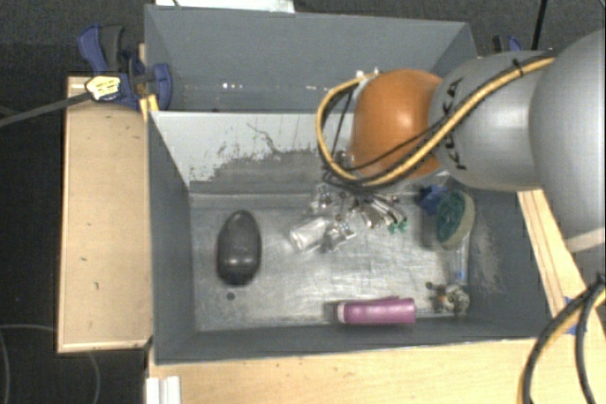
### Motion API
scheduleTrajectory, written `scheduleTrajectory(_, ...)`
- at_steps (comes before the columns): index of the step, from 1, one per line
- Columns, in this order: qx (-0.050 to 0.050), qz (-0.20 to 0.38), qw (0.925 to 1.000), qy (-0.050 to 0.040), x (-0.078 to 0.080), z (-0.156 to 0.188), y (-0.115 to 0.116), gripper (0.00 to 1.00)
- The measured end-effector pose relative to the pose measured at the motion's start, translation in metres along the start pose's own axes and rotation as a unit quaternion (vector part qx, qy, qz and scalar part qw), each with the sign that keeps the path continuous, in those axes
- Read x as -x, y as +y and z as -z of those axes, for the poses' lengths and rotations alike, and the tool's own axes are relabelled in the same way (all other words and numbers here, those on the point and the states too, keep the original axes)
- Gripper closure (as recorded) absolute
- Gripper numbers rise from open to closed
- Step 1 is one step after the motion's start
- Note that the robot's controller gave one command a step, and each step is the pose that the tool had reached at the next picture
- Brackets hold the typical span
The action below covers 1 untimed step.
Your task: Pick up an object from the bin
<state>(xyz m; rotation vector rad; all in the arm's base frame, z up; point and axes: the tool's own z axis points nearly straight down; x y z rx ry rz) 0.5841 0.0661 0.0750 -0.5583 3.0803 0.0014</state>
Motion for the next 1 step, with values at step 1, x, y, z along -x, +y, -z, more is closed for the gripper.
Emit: scheduleTrajectory(1, 0.0, 0.139, 0.9902, 0.0, -0.0102, 0.1694, 0.0075, 1.0)
